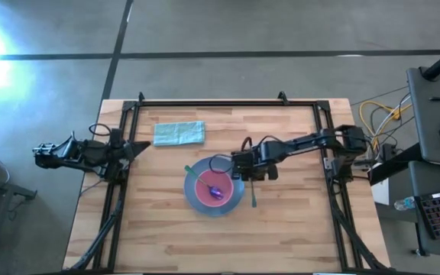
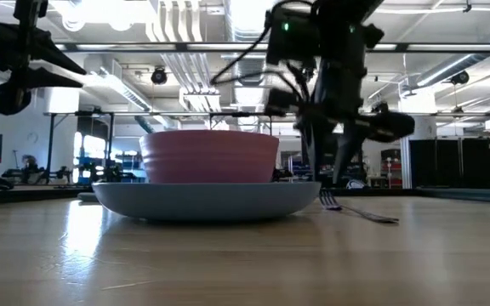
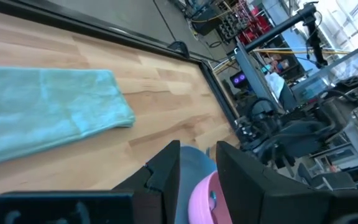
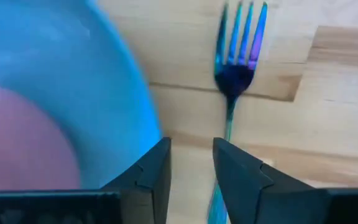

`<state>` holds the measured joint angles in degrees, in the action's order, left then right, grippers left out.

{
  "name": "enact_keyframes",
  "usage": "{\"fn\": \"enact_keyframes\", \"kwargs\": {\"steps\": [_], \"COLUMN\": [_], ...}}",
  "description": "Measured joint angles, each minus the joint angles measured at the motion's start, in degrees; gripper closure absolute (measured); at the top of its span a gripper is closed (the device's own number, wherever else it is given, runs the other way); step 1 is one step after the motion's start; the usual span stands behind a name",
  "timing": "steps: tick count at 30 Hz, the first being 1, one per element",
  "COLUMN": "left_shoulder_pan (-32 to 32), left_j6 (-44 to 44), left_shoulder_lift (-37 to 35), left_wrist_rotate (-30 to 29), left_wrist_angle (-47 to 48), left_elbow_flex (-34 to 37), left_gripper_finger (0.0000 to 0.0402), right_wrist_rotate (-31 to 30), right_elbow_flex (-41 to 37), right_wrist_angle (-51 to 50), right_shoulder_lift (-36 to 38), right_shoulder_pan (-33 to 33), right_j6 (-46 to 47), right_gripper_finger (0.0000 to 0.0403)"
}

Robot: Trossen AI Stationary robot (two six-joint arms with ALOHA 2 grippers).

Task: Set table place
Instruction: Put the blue fork beside the blue plate

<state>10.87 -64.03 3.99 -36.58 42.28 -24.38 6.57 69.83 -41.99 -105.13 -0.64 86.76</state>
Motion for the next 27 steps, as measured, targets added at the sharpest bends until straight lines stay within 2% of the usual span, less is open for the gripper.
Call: {"fn": "enact_keyframes", "kwargs": {"steps": [3, 7, 10, 13, 15, 21, 24, 27], "left_shoulder_pan": [0.0, 0.0, 0.0, 0.0, 0.0, 0.0, 0.0, 0.0], "left_j6": [0.2, 1.9, 2.9, 6.4, 7.5, 7.4, 7.4, 7.4], "left_shoulder_lift": [0.0, 0.0, 0.1, 0.2, 0.2, 0.6, 1.7, 3.5], "left_wrist_rotate": [-0.2, -1.2, -3.0, -4.3, -4.4, -4.5, -4.5, -4.5], "left_wrist_angle": [-1.1, -3.6, -7.0, -10.9, -12.2, -11.9, -12.0, -13.3], "left_elbow_flex": [-0.2, -0.2, -0.2, -0.5, -0.7, -0.5, -0.4, -0.4], "left_gripper_finger": [0.0312, 0.0312, 0.0312, 0.0312, 0.0312, 0.0312, 0.0312, 0.0312], "right_wrist_rotate": [-2.6, -9.1, -14.8, -23.2, -24.7, -14.9, -6.1, -1.0], "right_elbow_flex": [2.1, 5.2, 9.1, 13.2, 13.7, 7.8, 3.2, -0.6], "right_wrist_angle": [-3.6, -13.9, -20.0, -21.1, -21.2, -21.5, -14.7, -6.6], "right_shoulder_lift": [2.7, 6.4, 10.7, 16.5, 19.5, 21.3, 20.2, 17.6], "right_shoulder_pan": [0.0, 0.2, 2.2, 3.8, 4.8, 6.1, 5.9, 5.9], "right_j6": [-1.4, -2.6, -9.6, -15.9, -16.8, -17.1, -17.9, -19.3], "right_gripper_finger": [0.0287, 0.0287, 0.029, 0.0293, 0.0297, 0.031, 0.0322, 0.0347]}}
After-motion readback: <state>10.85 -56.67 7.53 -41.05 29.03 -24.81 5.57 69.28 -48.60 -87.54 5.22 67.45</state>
